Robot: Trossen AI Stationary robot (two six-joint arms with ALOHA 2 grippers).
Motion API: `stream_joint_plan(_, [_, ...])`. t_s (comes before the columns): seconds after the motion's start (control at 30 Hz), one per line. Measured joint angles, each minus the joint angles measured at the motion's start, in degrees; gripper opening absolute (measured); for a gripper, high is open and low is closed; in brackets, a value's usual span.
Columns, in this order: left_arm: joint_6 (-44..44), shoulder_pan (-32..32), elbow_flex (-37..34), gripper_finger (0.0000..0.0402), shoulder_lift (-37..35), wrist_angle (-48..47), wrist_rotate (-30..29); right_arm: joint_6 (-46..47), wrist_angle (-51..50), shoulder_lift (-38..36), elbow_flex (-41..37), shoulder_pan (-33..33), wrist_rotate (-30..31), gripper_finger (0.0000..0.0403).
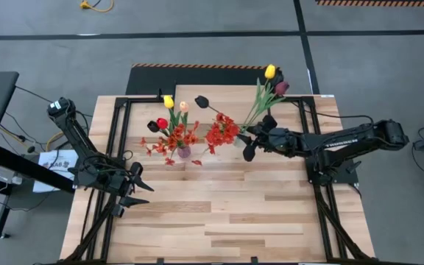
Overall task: Pick and place flowers into a vace then onto a shelf
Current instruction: Put the transparent vase with flowers on the shelf
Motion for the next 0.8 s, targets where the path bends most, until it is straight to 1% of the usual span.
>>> stream_joint_plan(0.33, [0.0, 0.0, 0.0, 0.0178, 0.0, 0.0, 0.0, 0.0, 1.2, -0.1, 0.0, -1.0, -0.2, 0.014])
stream_joint_plan(0.53, [0.0, 0.0, 0.0, 0.0178, 0.0, -0.4, 0.0, 0.1, 3.8, -0.1, 0.0, -0.9, -0.4, 0.014])
stream_joint_plan(0.8, [0.0, 0.0, 0.0, 0.0178, 0.0, -1.1, 0.0, 1.9, 3.5, 0.1, 1.2, -0.9, -3.3, 0.014])
